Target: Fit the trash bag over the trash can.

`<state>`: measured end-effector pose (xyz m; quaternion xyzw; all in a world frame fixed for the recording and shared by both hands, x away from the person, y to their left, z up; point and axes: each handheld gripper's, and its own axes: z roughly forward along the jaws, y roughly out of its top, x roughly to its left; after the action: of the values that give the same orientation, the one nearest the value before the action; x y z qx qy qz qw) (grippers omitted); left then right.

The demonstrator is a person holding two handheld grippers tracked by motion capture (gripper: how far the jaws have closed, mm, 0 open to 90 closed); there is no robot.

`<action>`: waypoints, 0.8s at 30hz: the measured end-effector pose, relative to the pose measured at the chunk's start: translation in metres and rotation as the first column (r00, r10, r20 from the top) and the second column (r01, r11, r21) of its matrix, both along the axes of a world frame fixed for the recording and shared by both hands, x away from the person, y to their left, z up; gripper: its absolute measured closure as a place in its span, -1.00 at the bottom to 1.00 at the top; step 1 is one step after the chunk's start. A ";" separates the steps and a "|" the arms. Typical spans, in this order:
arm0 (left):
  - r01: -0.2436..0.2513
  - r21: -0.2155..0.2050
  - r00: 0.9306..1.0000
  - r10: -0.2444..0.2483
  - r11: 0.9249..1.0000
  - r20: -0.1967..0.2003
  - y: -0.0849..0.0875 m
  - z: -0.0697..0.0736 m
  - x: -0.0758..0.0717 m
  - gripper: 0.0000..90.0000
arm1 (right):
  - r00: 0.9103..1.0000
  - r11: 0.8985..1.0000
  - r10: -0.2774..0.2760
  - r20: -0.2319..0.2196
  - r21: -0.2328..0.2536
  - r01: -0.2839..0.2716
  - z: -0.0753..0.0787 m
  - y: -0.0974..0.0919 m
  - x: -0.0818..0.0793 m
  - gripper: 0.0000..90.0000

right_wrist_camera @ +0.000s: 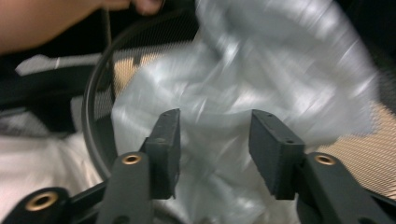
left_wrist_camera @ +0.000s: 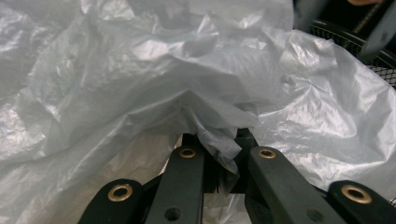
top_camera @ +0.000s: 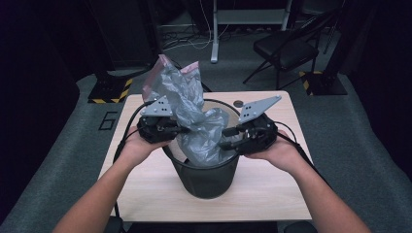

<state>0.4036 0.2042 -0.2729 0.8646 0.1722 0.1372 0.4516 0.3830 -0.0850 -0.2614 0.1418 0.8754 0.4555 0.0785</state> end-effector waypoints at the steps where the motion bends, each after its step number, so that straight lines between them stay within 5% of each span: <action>1: 0.001 0.002 1.000 -0.001 1.000 -0.001 -0.001 -0.001 0.000 0.92 | 1.000 1.000 -0.011 0.016 0.015 0.011 0.003 0.000 0.000 0.12; 8: 0.036 0.025 0.999 -0.036 0.999 0.001 -0.011 -0.006 -0.004 0.92 | 0.996 0.996 -0.046 0.078 0.081 0.039 0.016 0.015 0.008 -0.03; 14: 0.047 0.023 0.999 -0.047 0.999 -0.010 -0.012 -0.007 -0.004 0.92 | 0.996 0.987 -0.028 0.089 0.158 0.013 0.030 0.036 0.015 -0.06; 16: 0.053 0.016 0.998 -0.053 0.998 -0.015 -0.012 -0.008 -0.005 0.91 | 0.997 0.984 -0.032 0.068 0.177 0.019 0.032 0.042 0.019 0.00; 19: 0.055 0.019 0.998 -0.055 0.998 -0.013 -0.011 -0.009 -0.005 0.90 | 0.994 0.991 -0.052 0.099 0.127 0.039 0.030 0.052 0.024 0.26; 24: 0.066 0.001 0.998 -0.066 0.998 -0.025 -0.009 -0.009 -0.005 0.77 | 0.995 0.996 0.004 0.096 0.088 -0.012 0.025 0.056 0.028 0.75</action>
<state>0.3985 0.1953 -0.2820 0.8719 0.1492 0.1115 0.4529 0.4107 -0.0293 -0.2362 0.1198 0.8501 0.5004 0.1122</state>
